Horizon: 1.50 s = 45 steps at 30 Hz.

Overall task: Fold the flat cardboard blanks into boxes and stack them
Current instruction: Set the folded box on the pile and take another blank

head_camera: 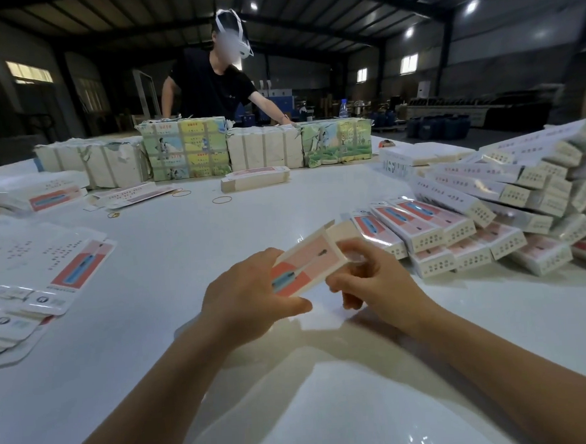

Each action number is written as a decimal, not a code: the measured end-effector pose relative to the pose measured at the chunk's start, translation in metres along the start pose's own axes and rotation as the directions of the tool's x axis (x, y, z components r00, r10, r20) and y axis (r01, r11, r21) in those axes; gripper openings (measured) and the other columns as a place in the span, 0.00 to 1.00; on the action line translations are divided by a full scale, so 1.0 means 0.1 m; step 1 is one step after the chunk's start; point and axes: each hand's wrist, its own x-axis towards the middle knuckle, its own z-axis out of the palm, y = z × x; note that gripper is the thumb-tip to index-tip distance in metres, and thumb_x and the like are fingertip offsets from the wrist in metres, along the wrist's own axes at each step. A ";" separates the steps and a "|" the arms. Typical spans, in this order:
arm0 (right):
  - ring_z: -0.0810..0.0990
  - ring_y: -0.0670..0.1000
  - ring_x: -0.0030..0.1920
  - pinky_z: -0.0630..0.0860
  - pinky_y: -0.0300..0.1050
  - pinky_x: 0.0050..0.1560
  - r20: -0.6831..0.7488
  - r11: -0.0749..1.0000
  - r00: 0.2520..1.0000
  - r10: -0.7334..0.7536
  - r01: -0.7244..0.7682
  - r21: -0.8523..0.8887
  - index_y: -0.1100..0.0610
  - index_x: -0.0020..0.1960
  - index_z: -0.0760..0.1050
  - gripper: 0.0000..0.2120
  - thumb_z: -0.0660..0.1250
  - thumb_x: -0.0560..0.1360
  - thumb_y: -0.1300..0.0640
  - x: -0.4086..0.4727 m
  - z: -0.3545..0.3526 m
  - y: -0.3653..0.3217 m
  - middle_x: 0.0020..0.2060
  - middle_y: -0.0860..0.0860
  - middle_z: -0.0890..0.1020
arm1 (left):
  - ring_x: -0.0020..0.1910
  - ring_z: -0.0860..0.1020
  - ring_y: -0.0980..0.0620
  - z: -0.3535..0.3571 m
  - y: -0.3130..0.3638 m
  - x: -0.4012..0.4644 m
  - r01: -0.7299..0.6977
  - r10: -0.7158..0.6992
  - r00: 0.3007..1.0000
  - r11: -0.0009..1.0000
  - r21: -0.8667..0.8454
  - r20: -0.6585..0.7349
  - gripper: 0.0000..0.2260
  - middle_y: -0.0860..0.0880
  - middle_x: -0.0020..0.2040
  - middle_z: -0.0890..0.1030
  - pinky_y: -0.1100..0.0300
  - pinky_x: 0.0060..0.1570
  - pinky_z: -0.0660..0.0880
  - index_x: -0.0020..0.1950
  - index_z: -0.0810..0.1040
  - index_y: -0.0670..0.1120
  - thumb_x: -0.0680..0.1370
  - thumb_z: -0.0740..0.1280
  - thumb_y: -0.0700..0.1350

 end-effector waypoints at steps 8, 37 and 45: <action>0.78 0.40 0.33 0.74 0.32 0.33 -0.351 0.989 0.926 -0.139 0.144 -0.011 0.44 0.48 0.78 0.14 0.67 0.75 0.65 -0.06 0.13 -0.05 0.38 0.43 0.81 | 0.47 0.77 0.55 -0.04 -0.06 0.00 0.057 -0.056 0.998 0.997 -0.051 0.010 0.32 0.59 0.51 0.72 0.55 0.48 0.79 0.61 0.68 0.59 0.60 0.63 0.68; 0.79 0.43 0.49 0.74 0.28 0.42 -0.216 0.981 0.976 -0.010 -0.032 -0.189 0.47 0.58 0.76 0.10 0.65 0.78 0.55 -0.07 0.14 -0.13 0.51 0.45 0.77 | 0.43 0.77 0.54 0.13 0.02 -0.02 0.029 -0.028 0.998 0.999 -0.016 0.057 0.25 0.58 0.50 0.74 0.63 0.42 0.78 0.60 0.69 0.56 0.69 0.67 0.67; 0.84 0.57 0.46 0.81 0.52 0.50 0.082 0.627 0.911 0.405 -0.342 0.700 0.61 0.57 0.74 0.20 0.72 0.66 0.62 0.01 0.11 -0.12 0.43 0.57 0.84 | 0.43 0.79 0.54 0.16 0.13 -0.04 0.073 -0.067 0.993 0.996 -0.053 0.101 0.26 0.59 0.51 0.75 0.60 0.46 0.79 0.57 0.67 0.58 0.66 0.65 0.70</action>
